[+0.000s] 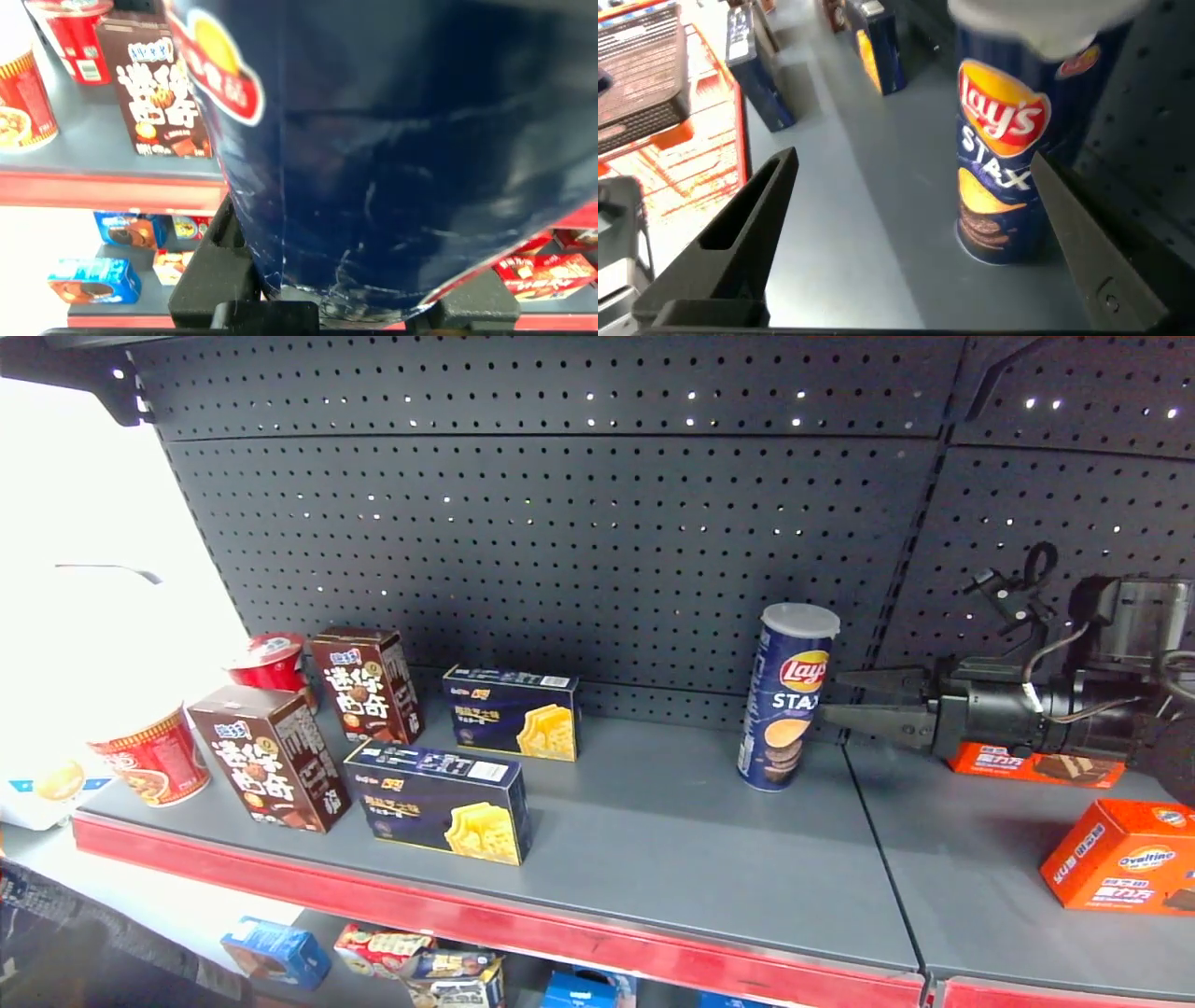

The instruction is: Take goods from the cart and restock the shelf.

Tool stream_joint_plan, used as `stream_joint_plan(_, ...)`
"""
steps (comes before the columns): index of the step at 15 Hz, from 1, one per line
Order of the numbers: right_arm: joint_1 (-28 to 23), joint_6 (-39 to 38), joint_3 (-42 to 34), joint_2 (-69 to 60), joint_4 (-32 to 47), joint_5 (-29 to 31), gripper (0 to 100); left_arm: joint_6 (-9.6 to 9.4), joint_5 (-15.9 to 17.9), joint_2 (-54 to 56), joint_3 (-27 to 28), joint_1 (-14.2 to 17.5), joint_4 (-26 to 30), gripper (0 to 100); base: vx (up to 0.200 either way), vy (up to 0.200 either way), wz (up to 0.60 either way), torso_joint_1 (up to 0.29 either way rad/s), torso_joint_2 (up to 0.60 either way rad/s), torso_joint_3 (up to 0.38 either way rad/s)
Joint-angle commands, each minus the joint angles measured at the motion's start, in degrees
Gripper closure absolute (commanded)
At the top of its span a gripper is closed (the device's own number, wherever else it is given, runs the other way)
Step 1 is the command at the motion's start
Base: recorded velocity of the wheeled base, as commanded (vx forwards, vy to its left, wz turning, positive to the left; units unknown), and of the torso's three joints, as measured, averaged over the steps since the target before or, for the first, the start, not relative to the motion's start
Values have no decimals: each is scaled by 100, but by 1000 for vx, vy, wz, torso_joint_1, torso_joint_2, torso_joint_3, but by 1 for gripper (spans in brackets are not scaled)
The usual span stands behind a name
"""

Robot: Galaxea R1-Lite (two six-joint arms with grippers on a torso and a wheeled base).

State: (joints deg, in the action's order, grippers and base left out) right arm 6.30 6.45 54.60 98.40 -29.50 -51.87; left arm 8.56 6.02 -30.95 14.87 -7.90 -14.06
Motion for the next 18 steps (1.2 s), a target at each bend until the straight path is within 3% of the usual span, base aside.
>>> stream_joint_plan(1,3,6,86,197,-3,-42,0,32,4,-7,-46,-1,-1,100,0,0,0,0,0,0)
stream_joint_plan(3,47,-3,244,302,-3,-201,0,155,4,-7,-46,-1,-1,100,0,0,0,0,0,0)
stream_joint_plan(10,-15,6,639,803,-3,-245,0,164,4,10,-46,-1,-1,100,0,0,0,0,0,0)
stream_joint_plan(18,-59,155,420,707,-3,-245,0,164,4,89,-310,-1,-1,100,0,0,0,0,0,0)
